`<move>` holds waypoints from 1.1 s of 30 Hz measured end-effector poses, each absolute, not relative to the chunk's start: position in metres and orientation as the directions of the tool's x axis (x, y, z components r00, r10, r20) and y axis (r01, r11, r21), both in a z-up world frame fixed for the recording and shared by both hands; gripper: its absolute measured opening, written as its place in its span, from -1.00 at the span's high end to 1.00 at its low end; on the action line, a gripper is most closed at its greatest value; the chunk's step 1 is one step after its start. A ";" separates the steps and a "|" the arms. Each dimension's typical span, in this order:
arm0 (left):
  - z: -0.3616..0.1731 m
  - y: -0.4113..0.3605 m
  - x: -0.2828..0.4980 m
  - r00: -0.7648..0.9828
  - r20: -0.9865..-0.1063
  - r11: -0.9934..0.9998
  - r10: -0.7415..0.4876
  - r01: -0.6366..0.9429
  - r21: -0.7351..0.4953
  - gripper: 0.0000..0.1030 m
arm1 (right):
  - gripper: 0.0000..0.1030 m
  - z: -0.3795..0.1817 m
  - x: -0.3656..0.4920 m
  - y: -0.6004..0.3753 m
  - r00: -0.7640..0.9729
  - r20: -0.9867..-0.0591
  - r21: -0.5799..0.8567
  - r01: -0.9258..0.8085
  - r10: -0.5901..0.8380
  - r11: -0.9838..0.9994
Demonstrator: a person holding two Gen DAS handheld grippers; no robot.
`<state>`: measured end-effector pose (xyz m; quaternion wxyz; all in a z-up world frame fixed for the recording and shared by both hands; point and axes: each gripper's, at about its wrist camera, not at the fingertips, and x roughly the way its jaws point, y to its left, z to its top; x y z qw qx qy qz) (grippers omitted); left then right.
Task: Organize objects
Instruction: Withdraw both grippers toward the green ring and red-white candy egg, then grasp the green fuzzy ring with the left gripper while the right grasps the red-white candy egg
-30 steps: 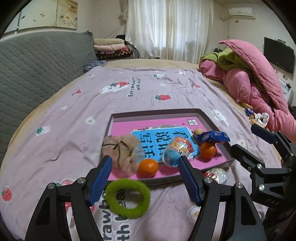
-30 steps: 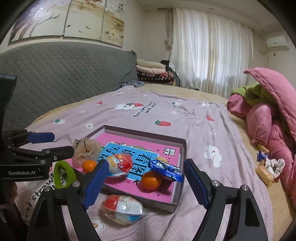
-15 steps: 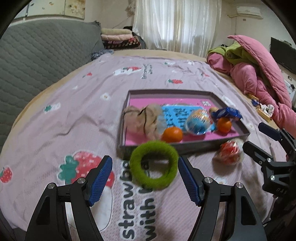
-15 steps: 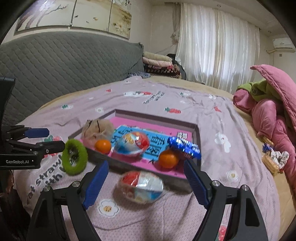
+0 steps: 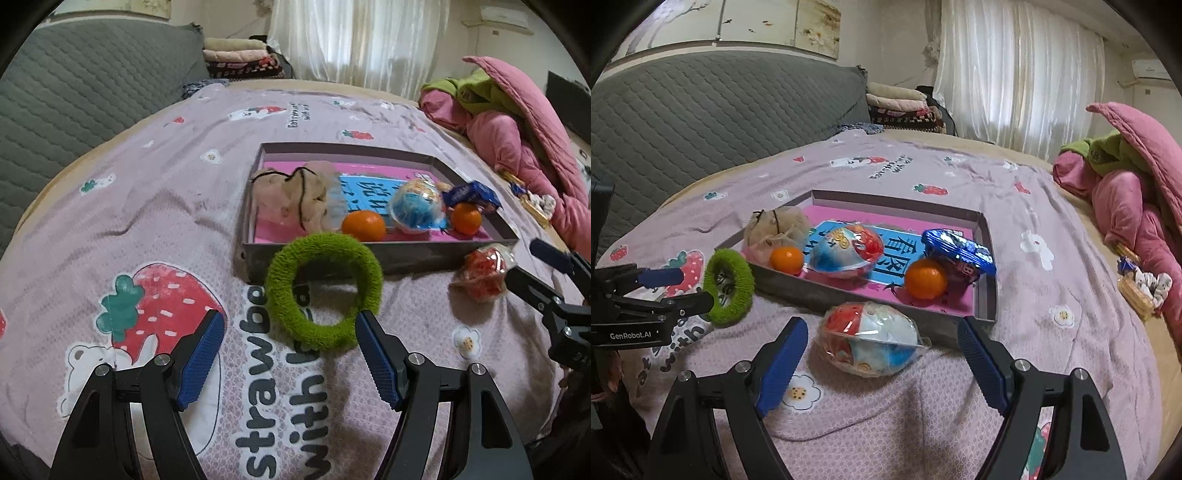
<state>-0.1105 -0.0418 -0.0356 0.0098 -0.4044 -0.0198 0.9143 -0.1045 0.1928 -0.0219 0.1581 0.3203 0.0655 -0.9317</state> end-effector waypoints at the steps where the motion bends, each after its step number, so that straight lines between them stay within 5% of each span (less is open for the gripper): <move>1: -0.036 -0.043 -0.111 -0.677 -0.736 -0.999 0.031 0.006 -0.048 -0.45 | -0.61 -0.023 -0.106 0.193 -0.742 -0.620 -0.016 0.336 -0.254 -0.942; 23: -0.058 -0.040 -0.146 -0.670 -0.741 -0.998 0.043 0.007 -0.064 -0.40 | -0.58 -0.055 -0.128 0.180 -0.666 -0.693 0.016 0.367 -0.275 -0.930; 29: -0.060 -0.039 -0.148 -0.674 -0.738 -0.998 0.038 0.008 -0.059 -0.02 | -0.31 -0.058 -0.130 0.182 -0.654 -0.705 0.023 0.365 -0.274 -0.931; 33: -0.058 -0.040 -0.148 -0.674 -0.737 -0.997 0.056 -0.001 -0.075 0.59 | -0.23 -0.057 -0.129 0.180 -0.657 -0.701 0.018 0.371 -0.276 -0.928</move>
